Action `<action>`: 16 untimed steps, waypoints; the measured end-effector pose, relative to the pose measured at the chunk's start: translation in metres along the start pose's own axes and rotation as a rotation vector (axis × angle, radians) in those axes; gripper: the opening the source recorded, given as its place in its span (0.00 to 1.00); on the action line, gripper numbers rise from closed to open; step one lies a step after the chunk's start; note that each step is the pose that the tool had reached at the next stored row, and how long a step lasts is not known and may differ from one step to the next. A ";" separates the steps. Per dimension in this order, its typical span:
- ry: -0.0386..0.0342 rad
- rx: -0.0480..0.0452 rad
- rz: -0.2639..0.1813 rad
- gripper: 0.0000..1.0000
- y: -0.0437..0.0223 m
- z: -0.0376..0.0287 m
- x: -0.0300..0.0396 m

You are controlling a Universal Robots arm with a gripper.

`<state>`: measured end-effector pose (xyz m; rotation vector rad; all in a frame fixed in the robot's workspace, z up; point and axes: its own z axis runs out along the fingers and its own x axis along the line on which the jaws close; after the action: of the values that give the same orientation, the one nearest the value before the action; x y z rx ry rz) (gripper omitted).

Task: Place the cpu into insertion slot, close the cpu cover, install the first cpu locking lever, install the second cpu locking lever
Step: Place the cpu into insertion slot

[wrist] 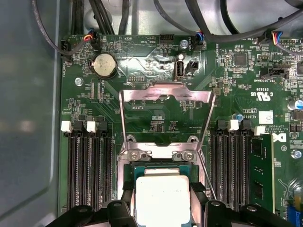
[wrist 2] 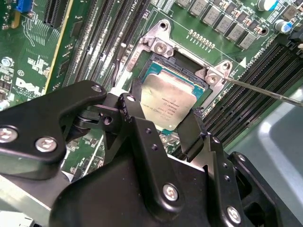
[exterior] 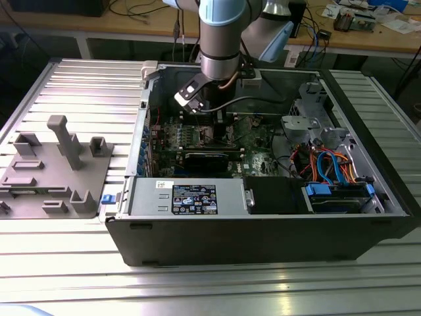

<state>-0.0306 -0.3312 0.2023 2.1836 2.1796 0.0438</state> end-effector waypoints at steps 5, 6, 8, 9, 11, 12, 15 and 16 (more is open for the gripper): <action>-0.0003 0.0000 0.006 0.55 -0.0002 0.0021 0.0001; -0.0004 0.0001 0.007 0.55 -0.0002 0.0025 0.0001; -0.0006 0.0001 0.011 0.55 -0.0003 0.0032 0.0002; -0.0009 0.0003 0.014 0.55 -0.0003 0.0036 0.0002; -0.0014 0.0005 0.020 0.55 -0.0004 0.0041 0.0003; -0.0015 0.0005 0.021 0.55 -0.0004 0.0042 0.0003; -0.0015 0.0005 0.022 0.55 -0.0004 0.0046 0.0013; -0.0016 0.0005 0.022 0.55 -0.0004 0.0047 0.0013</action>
<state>-0.0307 -0.3300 0.1976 2.2071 2.1552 0.0423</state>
